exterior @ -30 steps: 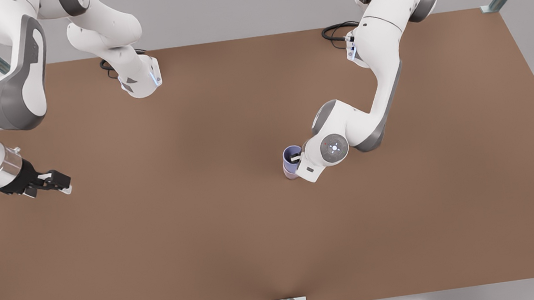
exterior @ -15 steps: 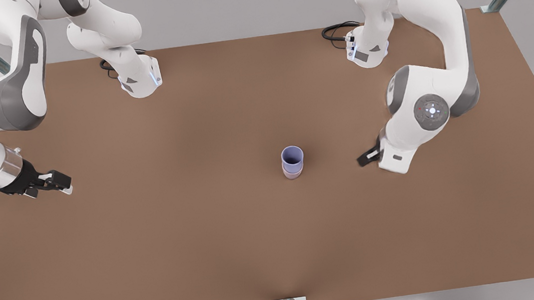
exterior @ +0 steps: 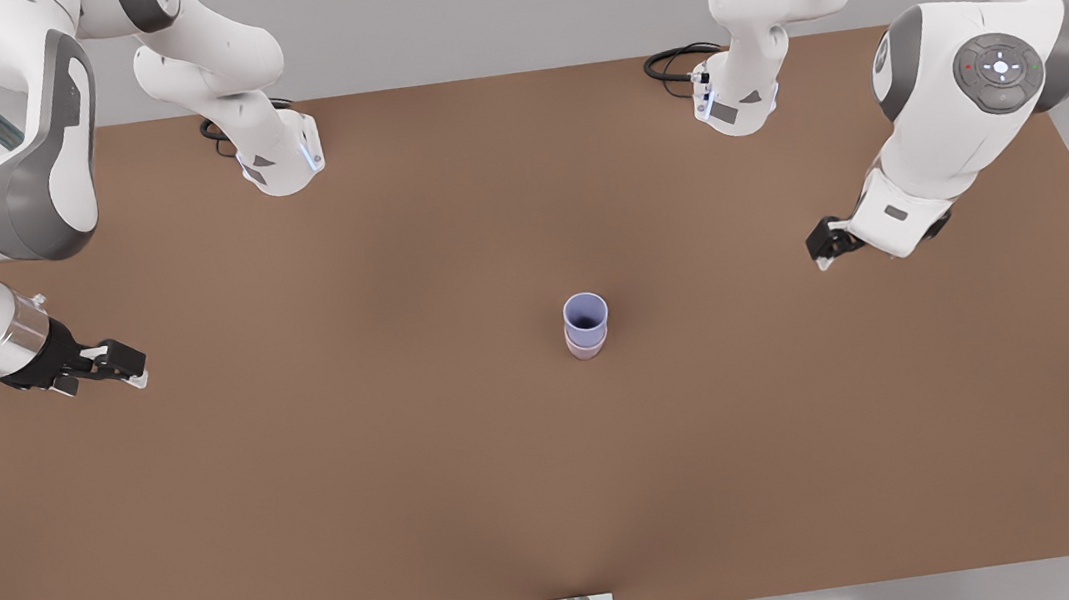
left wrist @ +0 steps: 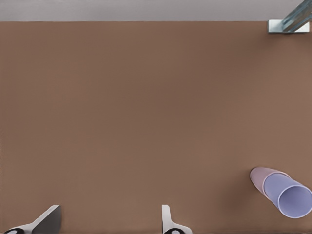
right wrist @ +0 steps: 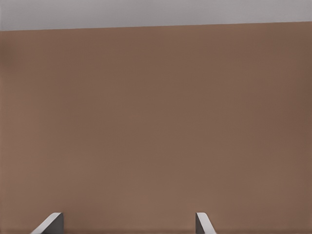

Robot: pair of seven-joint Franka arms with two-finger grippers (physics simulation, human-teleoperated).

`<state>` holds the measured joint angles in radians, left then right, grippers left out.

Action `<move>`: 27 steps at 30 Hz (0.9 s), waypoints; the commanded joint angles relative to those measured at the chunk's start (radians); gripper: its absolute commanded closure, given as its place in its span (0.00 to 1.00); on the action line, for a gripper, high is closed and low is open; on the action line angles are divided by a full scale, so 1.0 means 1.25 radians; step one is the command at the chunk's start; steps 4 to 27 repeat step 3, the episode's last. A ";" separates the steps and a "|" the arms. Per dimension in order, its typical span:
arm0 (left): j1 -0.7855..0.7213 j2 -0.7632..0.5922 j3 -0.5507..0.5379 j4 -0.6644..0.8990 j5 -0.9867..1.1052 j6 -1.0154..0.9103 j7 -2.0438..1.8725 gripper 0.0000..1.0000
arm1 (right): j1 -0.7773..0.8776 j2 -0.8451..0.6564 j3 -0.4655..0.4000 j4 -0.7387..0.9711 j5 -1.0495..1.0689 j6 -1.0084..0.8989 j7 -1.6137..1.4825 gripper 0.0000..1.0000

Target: Stack the cups, with the pink cup at the bottom and the purple cup at the top

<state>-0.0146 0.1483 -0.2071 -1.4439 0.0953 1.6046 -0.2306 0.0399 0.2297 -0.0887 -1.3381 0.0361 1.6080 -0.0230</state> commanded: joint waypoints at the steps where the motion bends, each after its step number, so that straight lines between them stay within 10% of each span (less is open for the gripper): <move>1: 0.001 -0.001 -0.001 0.000 0.007 -0.006 0.263 0.00 | 0.000 -0.001 0.000 0.000 0.001 0.000 -0.001 0.00; 27: 0.001 -0.001 -0.001 -0.001 0.007 -0.006 0.262 0.00 | 0.000 -0.001 0.000 0.000 0.001 0.000 -0.001 0.00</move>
